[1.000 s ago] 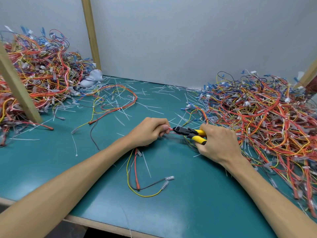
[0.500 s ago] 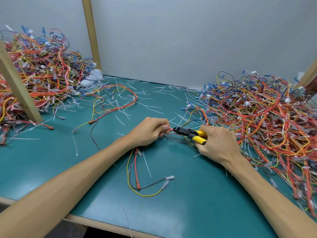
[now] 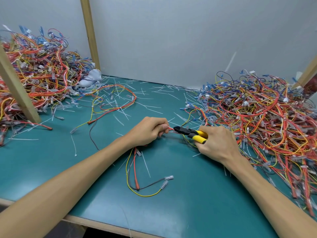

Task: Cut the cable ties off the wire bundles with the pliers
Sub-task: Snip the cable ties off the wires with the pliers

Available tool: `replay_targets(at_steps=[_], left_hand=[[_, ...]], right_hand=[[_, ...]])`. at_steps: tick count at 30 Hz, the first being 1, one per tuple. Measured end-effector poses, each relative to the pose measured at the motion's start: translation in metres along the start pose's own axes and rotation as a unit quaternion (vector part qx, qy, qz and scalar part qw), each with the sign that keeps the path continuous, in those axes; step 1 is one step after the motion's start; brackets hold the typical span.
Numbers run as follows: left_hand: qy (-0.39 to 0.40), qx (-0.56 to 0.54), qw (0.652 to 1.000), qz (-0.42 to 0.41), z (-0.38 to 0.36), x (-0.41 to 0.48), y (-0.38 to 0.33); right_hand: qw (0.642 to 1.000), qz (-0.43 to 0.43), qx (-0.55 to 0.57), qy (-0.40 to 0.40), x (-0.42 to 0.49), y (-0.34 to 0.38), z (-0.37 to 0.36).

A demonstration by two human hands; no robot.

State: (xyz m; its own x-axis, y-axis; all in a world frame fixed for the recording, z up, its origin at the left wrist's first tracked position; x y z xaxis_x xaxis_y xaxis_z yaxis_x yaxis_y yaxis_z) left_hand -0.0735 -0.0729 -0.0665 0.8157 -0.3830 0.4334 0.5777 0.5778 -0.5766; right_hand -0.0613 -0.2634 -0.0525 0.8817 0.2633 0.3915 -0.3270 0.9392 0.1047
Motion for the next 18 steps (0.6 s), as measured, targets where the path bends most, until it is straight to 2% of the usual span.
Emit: replay_targets(at_steps=[7, 10, 12, 14, 18], left_hand=[[-0.009, -0.032, 0.999, 0.006, 0.001, 0.001, 0.005], [-0.001, -0.052, 0.998, 0.023, 0.000, 0.001, 0.008], [0.005, -0.092, 0.995, 0.046, -0.001, 0.001, 0.012], [0.009, -0.199, 0.977, 0.082, -0.006, -0.001, 0.016], [0.031, -0.401, 0.902, 0.160, -0.017, -0.002, 0.022]], right_hand=[[0.999, -0.024, 0.019, -0.013, -0.002, -0.002, 0.001], [0.997, -0.030, 0.046, -0.049, -0.004, -0.002, 0.007], [0.994, -0.005, 0.069, -0.089, -0.007, 0.003, 0.016], [0.988, 0.047, 0.091, -0.116, -0.010, 0.011, 0.024], [0.979, 0.149, 0.106, -0.092, -0.016, 0.033, 0.026]])
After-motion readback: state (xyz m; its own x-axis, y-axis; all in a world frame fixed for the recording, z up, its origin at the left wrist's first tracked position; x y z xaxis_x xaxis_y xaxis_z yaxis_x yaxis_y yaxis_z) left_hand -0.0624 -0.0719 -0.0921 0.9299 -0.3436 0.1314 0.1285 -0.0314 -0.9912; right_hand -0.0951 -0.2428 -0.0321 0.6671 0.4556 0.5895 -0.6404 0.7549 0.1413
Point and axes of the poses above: each hand's wrist, its own x-axis towards the middle knuckle, its own z-axis out of the back of the hand, y = z × x, the point moved 9 cm from there along x, towards the middle knuckle, and after that the axes turned 8 degrees about -z, right-handed, at the moved point
